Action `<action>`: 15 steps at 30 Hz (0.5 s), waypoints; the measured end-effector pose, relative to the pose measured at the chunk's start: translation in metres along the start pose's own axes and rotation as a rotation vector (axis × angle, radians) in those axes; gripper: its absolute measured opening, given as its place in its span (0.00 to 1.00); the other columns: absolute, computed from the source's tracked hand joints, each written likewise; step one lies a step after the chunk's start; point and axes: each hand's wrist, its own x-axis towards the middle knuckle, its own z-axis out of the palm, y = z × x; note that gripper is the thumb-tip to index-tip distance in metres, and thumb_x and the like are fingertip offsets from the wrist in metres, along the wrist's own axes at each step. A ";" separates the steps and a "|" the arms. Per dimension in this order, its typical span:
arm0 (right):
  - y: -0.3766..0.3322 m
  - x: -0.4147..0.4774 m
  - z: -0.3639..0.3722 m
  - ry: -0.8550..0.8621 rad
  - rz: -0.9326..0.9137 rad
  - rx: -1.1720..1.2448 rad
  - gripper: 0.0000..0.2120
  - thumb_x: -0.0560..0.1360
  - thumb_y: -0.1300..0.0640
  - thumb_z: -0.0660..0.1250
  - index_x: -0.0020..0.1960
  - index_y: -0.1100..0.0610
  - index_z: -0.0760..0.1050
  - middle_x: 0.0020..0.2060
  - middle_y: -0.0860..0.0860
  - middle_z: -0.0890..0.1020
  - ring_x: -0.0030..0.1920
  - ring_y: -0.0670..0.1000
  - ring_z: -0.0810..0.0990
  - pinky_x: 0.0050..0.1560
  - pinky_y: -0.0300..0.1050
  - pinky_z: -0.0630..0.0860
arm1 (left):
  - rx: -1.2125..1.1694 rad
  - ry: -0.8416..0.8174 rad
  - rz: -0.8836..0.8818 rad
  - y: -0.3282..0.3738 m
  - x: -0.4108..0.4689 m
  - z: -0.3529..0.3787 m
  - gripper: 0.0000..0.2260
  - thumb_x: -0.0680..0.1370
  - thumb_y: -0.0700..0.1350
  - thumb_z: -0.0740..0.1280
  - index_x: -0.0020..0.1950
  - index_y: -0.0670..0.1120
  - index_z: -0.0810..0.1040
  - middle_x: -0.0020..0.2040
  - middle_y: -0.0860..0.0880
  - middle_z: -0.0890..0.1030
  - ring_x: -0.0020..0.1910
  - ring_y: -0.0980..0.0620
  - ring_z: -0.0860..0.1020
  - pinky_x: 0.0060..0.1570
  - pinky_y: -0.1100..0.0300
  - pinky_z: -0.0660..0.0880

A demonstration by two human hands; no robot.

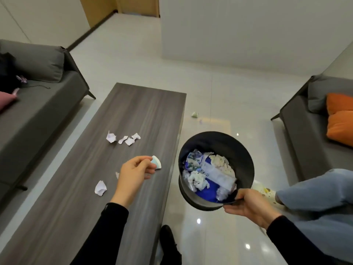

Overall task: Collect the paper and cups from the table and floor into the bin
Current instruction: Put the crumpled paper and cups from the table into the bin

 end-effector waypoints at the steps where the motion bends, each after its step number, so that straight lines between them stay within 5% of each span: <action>1: -0.006 0.014 0.003 0.004 0.006 -0.006 0.11 0.73 0.71 0.52 0.50 0.67 0.70 0.42 0.65 0.79 0.31 0.62 0.84 0.26 0.47 0.81 | 0.004 -0.012 -0.016 -0.004 0.014 0.006 0.07 0.75 0.39 0.63 0.43 0.48 0.80 0.32 0.51 0.84 0.31 0.58 0.80 0.30 0.66 0.75; 7: -0.017 0.109 0.005 0.020 0.090 -0.147 0.11 0.73 0.70 0.53 0.47 0.66 0.74 0.40 0.64 0.82 0.35 0.61 0.84 0.30 0.45 0.82 | 0.009 -0.010 -0.185 -0.069 0.072 0.050 0.08 0.76 0.38 0.61 0.42 0.47 0.79 0.34 0.47 0.82 0.30 0.55 0.78 0.30 0.67 0.75; 15: 0.034 0.275 -0.009 0.032 0.233 -0.281 0.17 0.72 0.73 0.52 0.59 0.71 0.69 0.42 0.66 0.80 0.34 0.62 0.82 0.29 0.47 0.80 | 0.001 0.064 -0.394 -0.203 0.125 0.100 0.10 0.76 0.36 0.61 0.41 0.46 0.80 0.29 0.50 0.82 0.27 0.56 0.78 0.28 0.67 0.74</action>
